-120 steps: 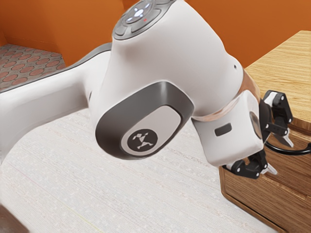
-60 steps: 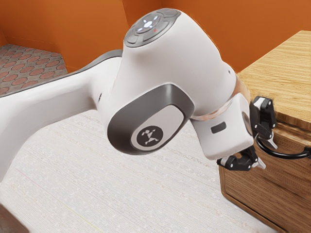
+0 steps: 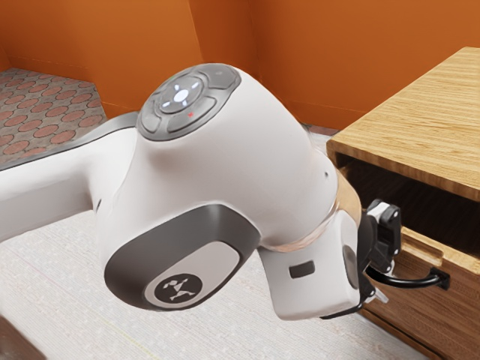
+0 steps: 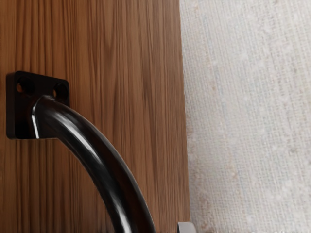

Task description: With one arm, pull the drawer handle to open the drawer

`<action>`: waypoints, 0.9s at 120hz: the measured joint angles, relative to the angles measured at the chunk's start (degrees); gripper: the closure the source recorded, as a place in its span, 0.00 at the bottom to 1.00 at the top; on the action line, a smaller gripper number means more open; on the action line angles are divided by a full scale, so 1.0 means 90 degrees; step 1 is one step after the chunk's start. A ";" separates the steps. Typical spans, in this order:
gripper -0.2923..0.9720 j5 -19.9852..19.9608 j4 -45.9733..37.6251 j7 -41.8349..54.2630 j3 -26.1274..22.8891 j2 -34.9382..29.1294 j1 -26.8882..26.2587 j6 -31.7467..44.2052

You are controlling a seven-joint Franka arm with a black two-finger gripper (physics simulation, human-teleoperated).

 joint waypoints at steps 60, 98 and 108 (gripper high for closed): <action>0.77 -0.0488 -0.1043 -0.0081 -0.0030 -0.1342 0.0016 -0.0049; 0.77 -0.0944 -0.1531 -0.0120 -0.0226 -0.2248 0.0026 -0.0256; 0.77 -0.1016 -0.1633 -0.0129 -0.0229 -0.2441 0.0022 -0.0305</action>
